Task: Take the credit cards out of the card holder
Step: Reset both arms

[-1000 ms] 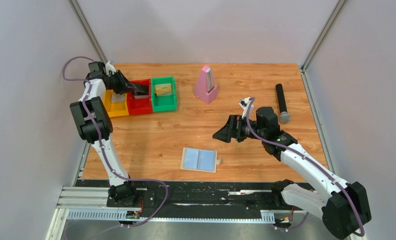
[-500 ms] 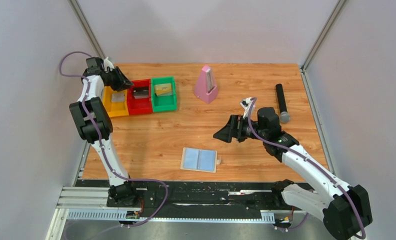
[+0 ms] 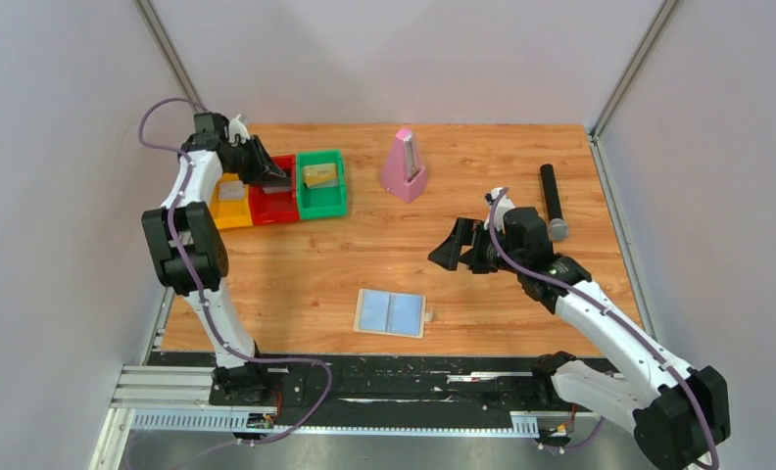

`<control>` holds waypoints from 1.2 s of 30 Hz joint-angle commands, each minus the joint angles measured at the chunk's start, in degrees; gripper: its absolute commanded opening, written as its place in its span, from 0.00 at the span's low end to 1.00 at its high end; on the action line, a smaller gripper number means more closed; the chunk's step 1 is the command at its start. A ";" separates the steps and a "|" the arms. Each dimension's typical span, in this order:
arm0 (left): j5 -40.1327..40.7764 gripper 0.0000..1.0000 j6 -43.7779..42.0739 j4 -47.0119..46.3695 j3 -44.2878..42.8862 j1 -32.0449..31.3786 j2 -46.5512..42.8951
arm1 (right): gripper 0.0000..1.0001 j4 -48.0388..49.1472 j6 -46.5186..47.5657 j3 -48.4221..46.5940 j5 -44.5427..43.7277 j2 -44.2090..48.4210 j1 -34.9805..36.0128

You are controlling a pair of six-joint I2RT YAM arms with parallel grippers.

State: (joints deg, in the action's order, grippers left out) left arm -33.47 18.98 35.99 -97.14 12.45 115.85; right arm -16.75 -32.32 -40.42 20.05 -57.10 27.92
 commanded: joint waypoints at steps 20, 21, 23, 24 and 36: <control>4.97 0.78 -1.18 1.57 31.36 -21.24 -56.65 | 1.00 -12.49 0.17 -6.43 -15.60 14.09 -0.16; 4.57 0.79 -1.17 1.87 32.62 -21.24 -57.82 | 1.00 -12.48 -0.48 -6.09 -15.65 14.83 -0.11; 3.69 0.90 -0.54 2.18 35.03 -21.24 -61.03 | 1.00 -12.26 -1.42 -5.26 -15.60 16.19 -0.16; 3.00 0.97 -0.18 1.63 36.03 -21.24 -63.14 | 1.00 -12.07 -1.75 -4.75 -15.45 16.85 -0.19; 0.90 1.00 4.15 -2.74 48.49 -21.24 -72.42 | 1.00 -11.22 -4.36 -1.68 -14.88 20.25 -0.16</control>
State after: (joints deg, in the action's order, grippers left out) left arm -31.46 22.06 36.03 -49.08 -8.71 44.66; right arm -29.74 -35.31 -42.09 5.45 -37.65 27.92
